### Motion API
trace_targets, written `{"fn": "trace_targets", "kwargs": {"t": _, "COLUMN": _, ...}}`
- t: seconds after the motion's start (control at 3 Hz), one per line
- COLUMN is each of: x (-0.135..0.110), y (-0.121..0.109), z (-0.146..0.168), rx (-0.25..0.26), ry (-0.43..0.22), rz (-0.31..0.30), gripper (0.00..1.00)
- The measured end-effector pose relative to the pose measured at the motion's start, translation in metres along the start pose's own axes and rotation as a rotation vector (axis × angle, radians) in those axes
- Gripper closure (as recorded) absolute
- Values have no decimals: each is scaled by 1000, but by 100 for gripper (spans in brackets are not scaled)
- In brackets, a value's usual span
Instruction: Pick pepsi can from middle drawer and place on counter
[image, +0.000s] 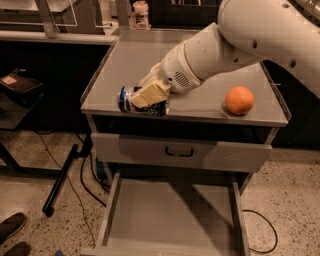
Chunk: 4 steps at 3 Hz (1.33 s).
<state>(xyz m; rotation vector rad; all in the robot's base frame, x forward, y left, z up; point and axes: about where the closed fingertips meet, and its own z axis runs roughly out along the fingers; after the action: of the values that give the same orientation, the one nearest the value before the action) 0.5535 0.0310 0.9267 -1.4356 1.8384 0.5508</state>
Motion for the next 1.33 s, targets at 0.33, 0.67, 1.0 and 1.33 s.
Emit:
{"fn": "trace_targets", "kwargs": {"t": 0.33, "x": 0, "y": -6, "z": 11, "rx": -5, "ry": 15, "rz": 14, "gripper": 100}}
{"fn": "trace_targets", "kwargs": {"t": 0.67, "x": -13, "y": -26, "z": 28, "rx": -4, "ry": 19, "rz": 19, "gripper": 100}}
{"fn": "trace_targets", "kwargs": {"t": 1.0, "x": -31, "y": -42, "z": 49, "rx": -20, "ry": 27, "rz": 4, "gripper": 100}}
{"fn": "trace_targets", "kwargs": {"t": 1.33, "x": -42, "y": -57, "z": 74, "rx": -49, "ry": 46, "rz": 0, "gripper": 100}}
